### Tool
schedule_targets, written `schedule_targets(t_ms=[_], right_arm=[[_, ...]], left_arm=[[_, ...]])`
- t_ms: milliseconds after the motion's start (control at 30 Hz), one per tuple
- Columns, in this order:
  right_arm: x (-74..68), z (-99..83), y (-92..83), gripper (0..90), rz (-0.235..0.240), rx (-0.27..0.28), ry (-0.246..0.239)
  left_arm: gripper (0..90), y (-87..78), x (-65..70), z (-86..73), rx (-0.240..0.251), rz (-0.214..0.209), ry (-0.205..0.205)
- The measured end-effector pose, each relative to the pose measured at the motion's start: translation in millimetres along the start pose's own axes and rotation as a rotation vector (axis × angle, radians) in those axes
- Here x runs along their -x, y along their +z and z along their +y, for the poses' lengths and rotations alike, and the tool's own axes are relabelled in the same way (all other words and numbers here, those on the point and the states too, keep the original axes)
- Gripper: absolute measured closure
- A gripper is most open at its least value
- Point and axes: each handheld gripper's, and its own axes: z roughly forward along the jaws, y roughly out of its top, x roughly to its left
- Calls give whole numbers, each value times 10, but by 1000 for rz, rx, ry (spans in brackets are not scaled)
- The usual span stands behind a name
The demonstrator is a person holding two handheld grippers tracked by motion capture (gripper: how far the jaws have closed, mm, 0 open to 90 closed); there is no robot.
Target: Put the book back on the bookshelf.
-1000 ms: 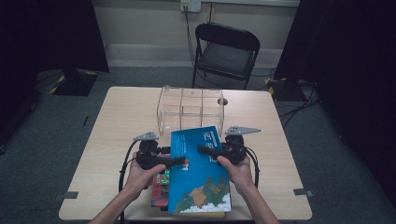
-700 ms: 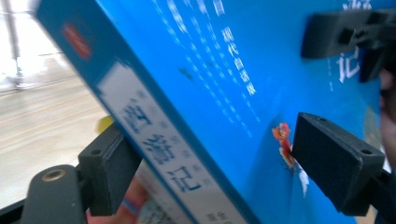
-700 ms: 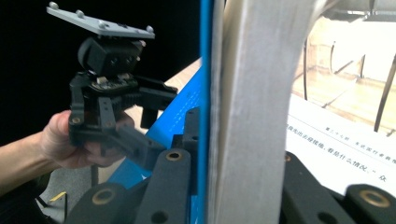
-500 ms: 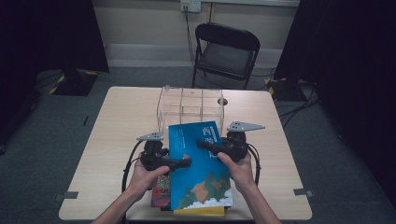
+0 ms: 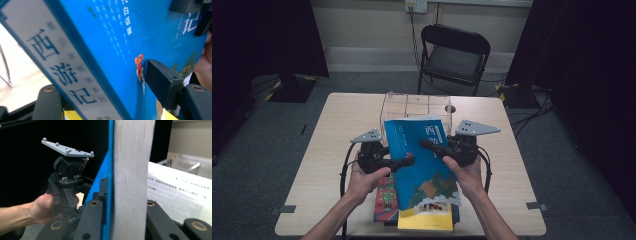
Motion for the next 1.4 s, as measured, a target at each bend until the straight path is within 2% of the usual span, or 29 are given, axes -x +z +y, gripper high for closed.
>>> schedule_targets(t_ms=[33,133,200,300,467,500,633,700,767,833,900,1000,1067,1133,1200,1233,1400], right_arm=[[-4,19,-4,793,-3,11,-8],[-7,21,-13,792,-7,31,-19],[-2,-16,-17,792,-2,14,-23],[23,-32,-53,791,-6,7,-4],[19,-11,-131,777,-15,-43,-4],[8,20,-189,762,-18,-61,-3],[7,35,-243,732,-13,-80,17],[9,37,-242,758,-32,-83,12],[6,35,-235,790,-30,-52,16],[-15,42,-220,793,-46,-31,-2],[-18,51,-202,793,-50,-2,-14],[-32,81,-180,792,-53,51,-43],[-37,92,-176,785,-47,75,-55],[-39,84,-169,781,-44,59,-57],[-53,33,-174,769,-28,35,-63],[-64,9,-186,762,-24,42,-59],[-79,-44,-297,686,-8,35,-35]], left_arm=[[351,-17,11,28,14,11,24],[388,-41,14,4,23,16,38],[398,-46,30,-27,27,29,49],[405,-42,93,-6,25,41,70],[449,-58,186,11,38,33,103],[457,-57,224,25,38,31,114],[487,-57,279,44,49,12,123],[509,-48,308,59,54,17,132],[526,-46,301,79,61,16,126],[542,-57,277,101,70,11,123],[556,-76,271,138,86,25,136],[569,-122,292,213,121,67,190],[575,-139,296,230,118,69,197],[575,-155,314,194,94,89,230],[578,-168,335,135,101,89,246],[577,-169,350,128,107,91,248],[553,-173,469,144,98,70,280]])
